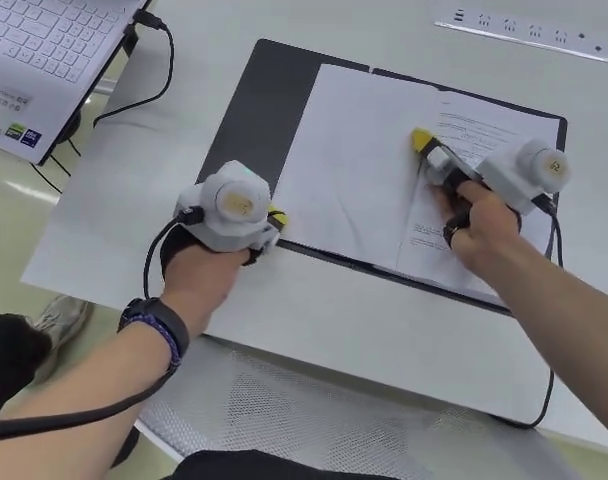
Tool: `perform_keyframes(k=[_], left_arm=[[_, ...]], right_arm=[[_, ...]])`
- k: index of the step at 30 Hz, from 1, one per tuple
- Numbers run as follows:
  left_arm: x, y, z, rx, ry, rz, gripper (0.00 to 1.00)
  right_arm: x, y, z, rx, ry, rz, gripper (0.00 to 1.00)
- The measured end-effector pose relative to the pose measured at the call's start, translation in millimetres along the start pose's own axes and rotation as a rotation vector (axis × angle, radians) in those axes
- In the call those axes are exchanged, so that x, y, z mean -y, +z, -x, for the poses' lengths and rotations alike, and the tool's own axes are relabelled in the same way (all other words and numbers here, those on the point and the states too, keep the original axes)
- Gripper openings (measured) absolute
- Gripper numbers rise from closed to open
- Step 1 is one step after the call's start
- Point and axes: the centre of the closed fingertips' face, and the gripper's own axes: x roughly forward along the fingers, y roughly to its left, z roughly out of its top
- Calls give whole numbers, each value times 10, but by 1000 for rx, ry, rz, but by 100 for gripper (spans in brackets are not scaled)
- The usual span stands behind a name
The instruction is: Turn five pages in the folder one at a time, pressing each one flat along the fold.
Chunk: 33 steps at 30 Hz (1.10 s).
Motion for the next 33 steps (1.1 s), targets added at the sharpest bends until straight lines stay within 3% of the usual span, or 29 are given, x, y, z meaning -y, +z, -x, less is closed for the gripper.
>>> perform_keyframes(k=[22,33], left_arm=[[-5,9,-3,0,-6,3,0],[-20,0,-12,2,-10,1,0]], right_arm=[[43,229,-163,58,-43,-43,0],[253,423,-392,102,-77,-89,0]])
